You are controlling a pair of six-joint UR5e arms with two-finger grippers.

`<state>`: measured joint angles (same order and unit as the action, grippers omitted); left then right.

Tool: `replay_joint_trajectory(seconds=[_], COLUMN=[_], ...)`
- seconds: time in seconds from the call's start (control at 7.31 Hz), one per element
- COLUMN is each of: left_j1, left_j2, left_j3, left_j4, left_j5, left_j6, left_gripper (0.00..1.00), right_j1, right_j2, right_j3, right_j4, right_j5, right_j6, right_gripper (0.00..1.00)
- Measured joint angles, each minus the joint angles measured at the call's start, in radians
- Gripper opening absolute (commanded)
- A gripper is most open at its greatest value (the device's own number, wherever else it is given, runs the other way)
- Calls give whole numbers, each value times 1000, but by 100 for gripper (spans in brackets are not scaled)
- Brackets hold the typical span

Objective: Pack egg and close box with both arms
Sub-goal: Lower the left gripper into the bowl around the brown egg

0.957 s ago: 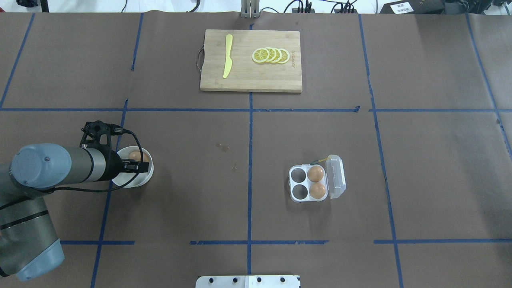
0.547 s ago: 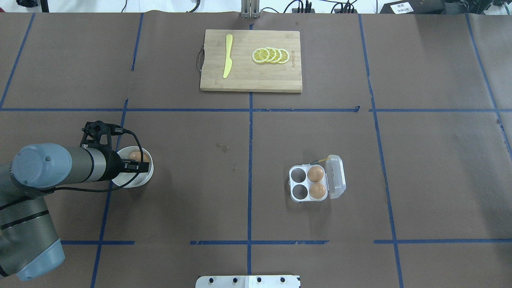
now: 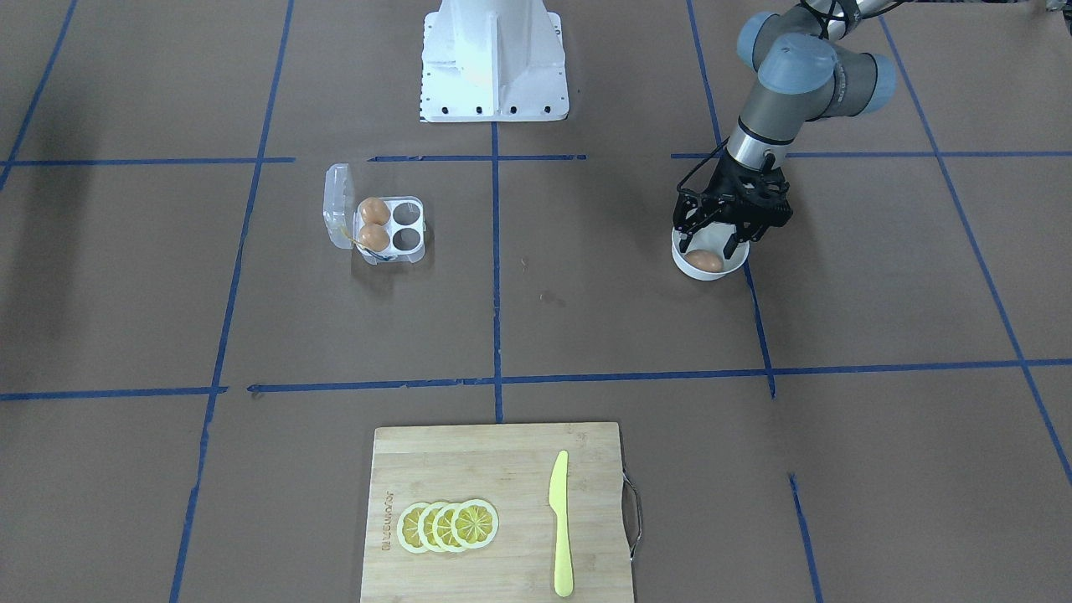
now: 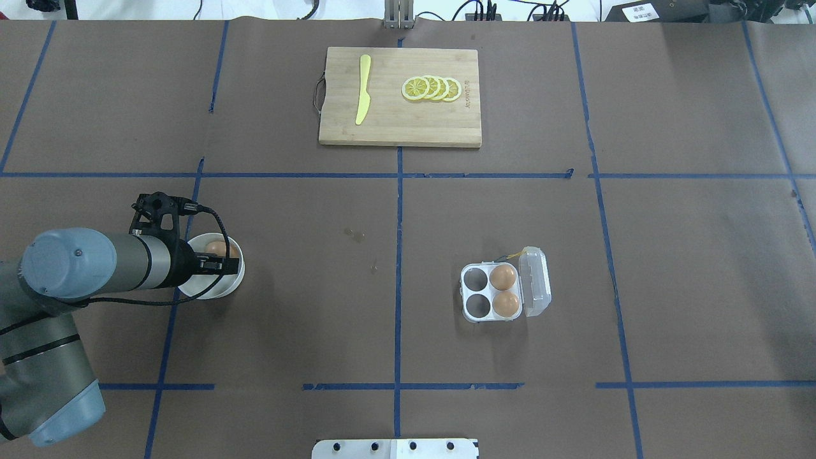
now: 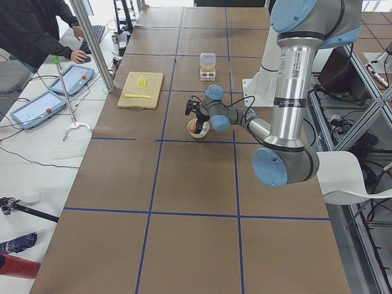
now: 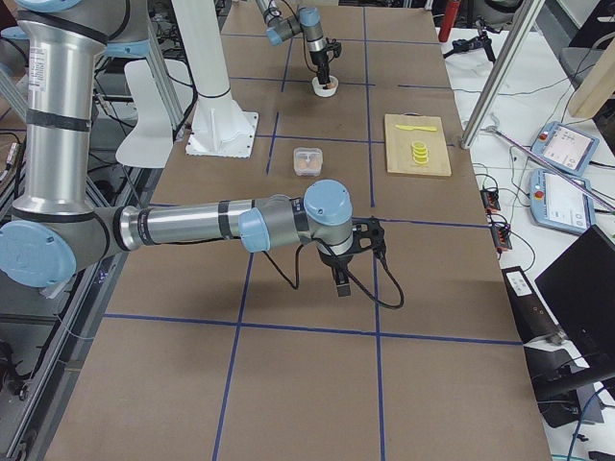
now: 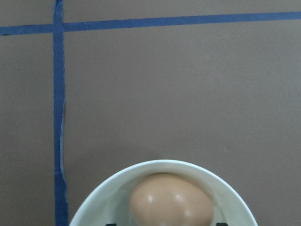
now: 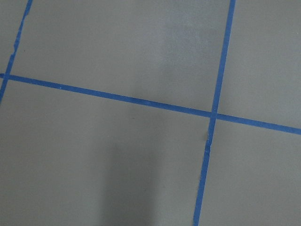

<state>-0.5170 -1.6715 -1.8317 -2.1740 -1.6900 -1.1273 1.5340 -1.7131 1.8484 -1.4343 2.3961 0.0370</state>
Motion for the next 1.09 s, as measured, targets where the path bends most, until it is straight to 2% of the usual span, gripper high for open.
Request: replay_joint_trajectory(seconds=[0.55, 0.82, 1.09], left_j1=[0, 0, 0], left_j2=[-2, -3, -5], left_j3=[7, 6, 4], left_j4=[0, 0, -1], left_j5=[25, 37, 52], left_j6=[-2, -1, -2], left_gripper=[80, 76, 76], right_j1=[0, 0, 0], right_j2=[0, 1, 1], right_j3=[1, 1, 2], right_j4=[0, 0, 0], right_j5=[0, 0, 0], right_j6=[0, 0, 0], right_gripper=[100, 100, 100])
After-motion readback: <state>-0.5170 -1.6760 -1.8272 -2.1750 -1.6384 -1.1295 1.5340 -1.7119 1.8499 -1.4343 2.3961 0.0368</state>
